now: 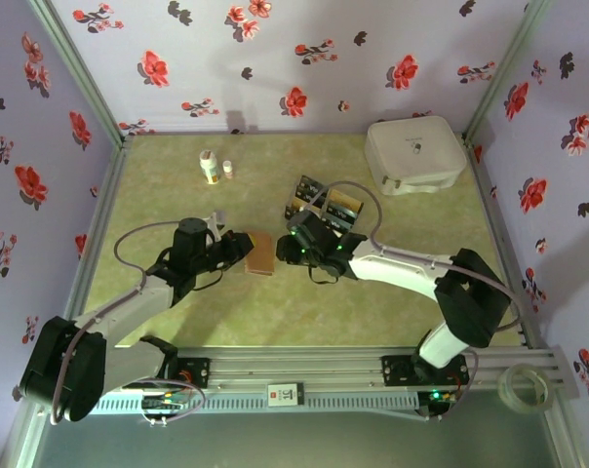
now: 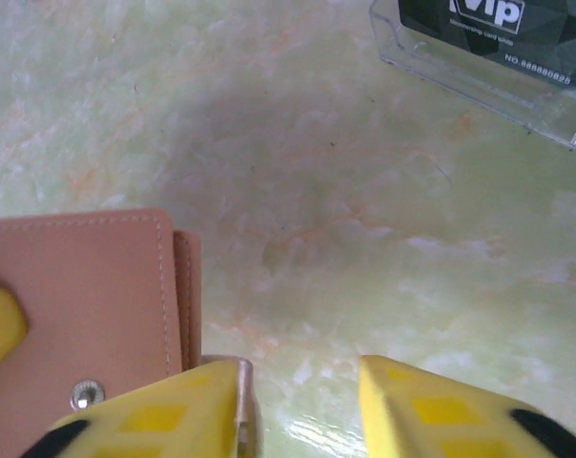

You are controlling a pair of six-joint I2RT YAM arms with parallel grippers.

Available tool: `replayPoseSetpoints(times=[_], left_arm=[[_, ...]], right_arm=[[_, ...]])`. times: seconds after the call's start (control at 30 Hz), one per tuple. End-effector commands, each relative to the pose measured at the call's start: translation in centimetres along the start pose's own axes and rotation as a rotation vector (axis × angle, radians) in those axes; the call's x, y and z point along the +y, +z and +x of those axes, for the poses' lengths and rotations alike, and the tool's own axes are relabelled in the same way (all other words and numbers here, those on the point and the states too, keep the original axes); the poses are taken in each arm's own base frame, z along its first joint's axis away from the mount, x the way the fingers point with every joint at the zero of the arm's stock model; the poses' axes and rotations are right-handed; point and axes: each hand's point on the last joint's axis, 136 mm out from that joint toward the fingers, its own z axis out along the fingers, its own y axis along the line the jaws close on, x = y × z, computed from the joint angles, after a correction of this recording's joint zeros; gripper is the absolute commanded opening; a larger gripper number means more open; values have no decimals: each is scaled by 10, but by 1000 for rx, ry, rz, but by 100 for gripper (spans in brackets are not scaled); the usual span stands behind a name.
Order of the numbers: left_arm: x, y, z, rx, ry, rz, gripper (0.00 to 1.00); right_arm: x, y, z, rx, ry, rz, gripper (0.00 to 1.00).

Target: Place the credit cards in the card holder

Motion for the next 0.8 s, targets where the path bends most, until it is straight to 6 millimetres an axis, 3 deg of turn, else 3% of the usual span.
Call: replayPoseSetpoints(times=[0.0, 0.13, 0.27, 0.5, 0.63, 0.77], left_arm=[[-1, 2, 1, 0, 31, 7, 0], [6, 6, 3, 3, 27, -1, 0], [17, 11, 8, 13, 32, -18, 1], [31, 19, 11, 10, 37, -23, 43], [33, 22, 11, 6, 34, -16, 58], [32, 22, 10, 0, 37, -7, 65]], right_arm=[[14, 2, -9, -6, 25, -61, 23], [17, -3, -11, -9, 32, -89, 1], [25, -17, -15, -21, 32, -121, 0], [66, -44, -24, -28, 43, -285, 0], [94, -52, -23, -22, 16, -342, 0], [115, -50, -19, -3, 11, -390, 0]])
